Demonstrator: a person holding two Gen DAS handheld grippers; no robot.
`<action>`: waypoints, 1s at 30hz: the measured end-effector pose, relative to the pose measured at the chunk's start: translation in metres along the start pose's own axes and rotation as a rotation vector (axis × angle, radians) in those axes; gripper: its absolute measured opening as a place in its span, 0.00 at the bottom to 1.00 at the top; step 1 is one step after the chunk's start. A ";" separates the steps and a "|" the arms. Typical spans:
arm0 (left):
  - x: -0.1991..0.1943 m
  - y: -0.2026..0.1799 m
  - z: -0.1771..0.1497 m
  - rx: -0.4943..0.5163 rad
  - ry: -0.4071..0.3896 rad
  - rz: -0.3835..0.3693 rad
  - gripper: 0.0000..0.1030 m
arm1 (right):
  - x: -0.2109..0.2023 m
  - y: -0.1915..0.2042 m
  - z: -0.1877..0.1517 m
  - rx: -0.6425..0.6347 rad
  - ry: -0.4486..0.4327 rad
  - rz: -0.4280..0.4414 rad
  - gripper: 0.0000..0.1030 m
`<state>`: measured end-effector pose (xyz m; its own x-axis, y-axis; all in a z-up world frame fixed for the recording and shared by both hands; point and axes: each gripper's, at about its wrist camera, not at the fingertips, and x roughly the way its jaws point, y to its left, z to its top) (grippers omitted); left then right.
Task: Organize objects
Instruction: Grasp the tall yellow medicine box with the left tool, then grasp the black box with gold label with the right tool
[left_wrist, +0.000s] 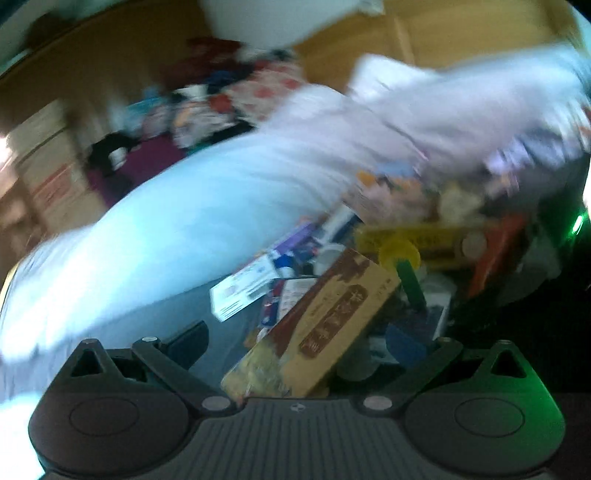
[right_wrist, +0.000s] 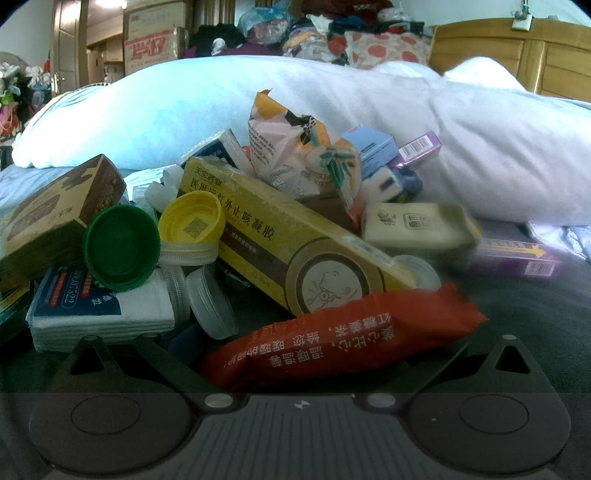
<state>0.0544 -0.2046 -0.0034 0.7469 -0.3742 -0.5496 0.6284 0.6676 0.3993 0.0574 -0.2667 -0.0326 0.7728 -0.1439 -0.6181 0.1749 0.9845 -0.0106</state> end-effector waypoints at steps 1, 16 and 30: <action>0.010 -0.005 0.001 0.064 0.017 -0.010 0.99 | 0.000 0.000 0.000 0.000 0.000 0.000 1.00; 0.032 -0.007 -0.008 0.014 0.120 -0.024 0.60 | 0.000 0.001 0.002 0.002 -0.001 0.001 1.00; -0.129 0.059 -0.036 -0.548 -0.020 0.075 0.33 | -0.028 -0.011 0.006 0.023 -0.030 0.049 0.90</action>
<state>-0.0122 -0.0934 0.0642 0.7929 -0.3212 -0.5178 0.3718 0.9283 -0.0065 0.0374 -0.2742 -0.0102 0.7986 -0.0987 -0.5937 0.1498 0.9880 0.0373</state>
